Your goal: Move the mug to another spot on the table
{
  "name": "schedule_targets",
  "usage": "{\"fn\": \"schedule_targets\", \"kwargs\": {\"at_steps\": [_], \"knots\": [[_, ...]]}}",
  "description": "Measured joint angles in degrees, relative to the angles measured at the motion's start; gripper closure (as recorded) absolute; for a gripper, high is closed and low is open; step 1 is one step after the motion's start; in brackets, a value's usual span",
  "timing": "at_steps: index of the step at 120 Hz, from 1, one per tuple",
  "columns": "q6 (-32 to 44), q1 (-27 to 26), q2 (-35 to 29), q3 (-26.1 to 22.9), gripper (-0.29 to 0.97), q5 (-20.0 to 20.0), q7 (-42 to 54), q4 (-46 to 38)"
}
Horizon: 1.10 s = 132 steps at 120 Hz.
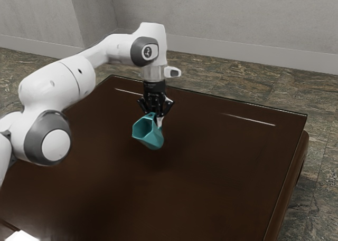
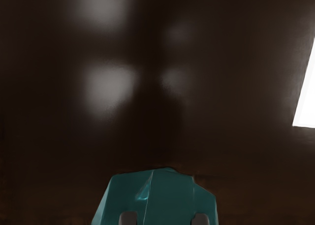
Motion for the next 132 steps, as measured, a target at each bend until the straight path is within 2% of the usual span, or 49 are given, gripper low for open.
{"fn": "schedule_targets", "kwargs": {"at_steps": [15,33,50,78,132], "knots": [[-2.6,0.0,-2.9,1.9,0.77,0.0,-0.4,-4.8],[-0.9,0.7,-8.1,3.5,0.78,-0.5,-0.5,-15.4],[0.5,0.9,-9.5,5.0,0.78,-0.3,-0.2,-19.2],[2.2,1.5,-9.4,5.7,0.79,-0.2,0.3,-22.1],[4.3,2.9,-5.7,5.7,0.79,-0.4,0.8,-21.9]]}}
